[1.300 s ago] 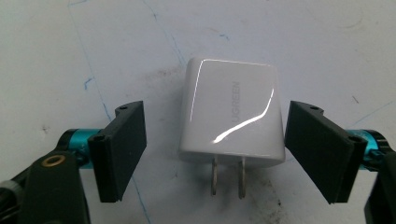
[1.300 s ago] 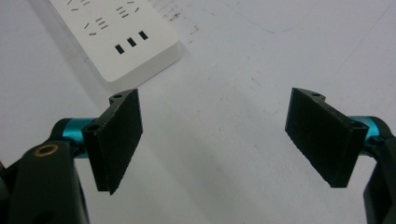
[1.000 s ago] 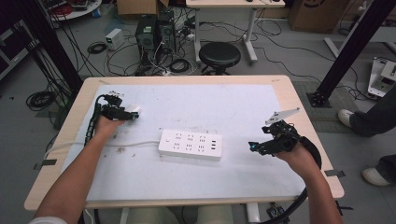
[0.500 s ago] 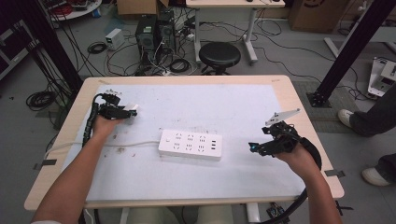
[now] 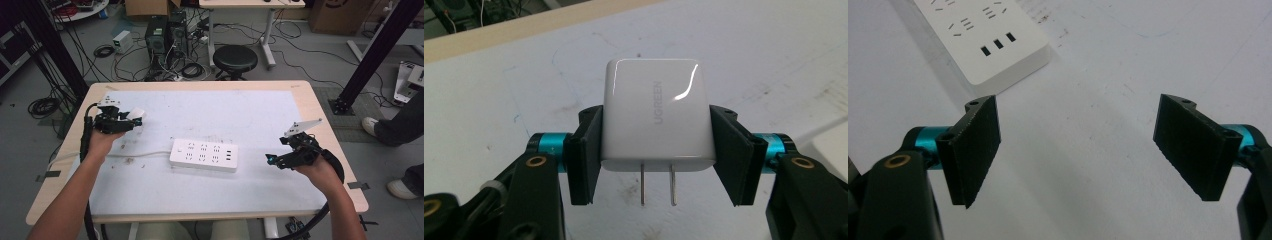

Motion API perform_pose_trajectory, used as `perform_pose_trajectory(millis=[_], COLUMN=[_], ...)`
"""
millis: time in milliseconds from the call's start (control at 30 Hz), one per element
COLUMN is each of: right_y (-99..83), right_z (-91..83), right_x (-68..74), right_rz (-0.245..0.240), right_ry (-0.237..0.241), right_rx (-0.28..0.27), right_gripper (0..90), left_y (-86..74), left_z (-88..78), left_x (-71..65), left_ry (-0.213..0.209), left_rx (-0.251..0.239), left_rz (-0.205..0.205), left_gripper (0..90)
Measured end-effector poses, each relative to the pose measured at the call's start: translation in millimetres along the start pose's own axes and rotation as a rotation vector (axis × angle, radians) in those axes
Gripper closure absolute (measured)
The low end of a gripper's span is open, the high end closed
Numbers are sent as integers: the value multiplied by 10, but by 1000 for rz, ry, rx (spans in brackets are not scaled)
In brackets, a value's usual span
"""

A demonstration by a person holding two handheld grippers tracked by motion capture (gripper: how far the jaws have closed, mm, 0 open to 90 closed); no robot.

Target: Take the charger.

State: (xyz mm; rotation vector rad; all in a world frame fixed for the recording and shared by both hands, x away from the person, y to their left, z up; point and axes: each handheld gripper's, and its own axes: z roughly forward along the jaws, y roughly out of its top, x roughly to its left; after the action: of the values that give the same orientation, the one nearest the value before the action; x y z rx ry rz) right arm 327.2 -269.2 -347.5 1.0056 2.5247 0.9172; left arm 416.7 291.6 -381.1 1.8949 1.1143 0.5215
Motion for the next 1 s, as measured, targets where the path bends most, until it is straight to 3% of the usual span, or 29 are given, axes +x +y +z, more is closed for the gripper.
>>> perform_pose_trajectory(millis=[133,600,1000], right_y=[-3,-4,-12], right_z=[1,19,-4], right_x=[12,78,83], right_rz=[-1,-24,-38], right_ry=[3,16,21], right_rx=[-9,-34,-46], right_gripper=[194,194,194], left_y=[21,89,75], left_z=[-156,-587,-747], left_x=[-128,-613,-859], left_ry=[-39,-156,-242], left_rx=[-20,-116,-161], left_rz=[63,200,245], left_gripper=[426,428,426])
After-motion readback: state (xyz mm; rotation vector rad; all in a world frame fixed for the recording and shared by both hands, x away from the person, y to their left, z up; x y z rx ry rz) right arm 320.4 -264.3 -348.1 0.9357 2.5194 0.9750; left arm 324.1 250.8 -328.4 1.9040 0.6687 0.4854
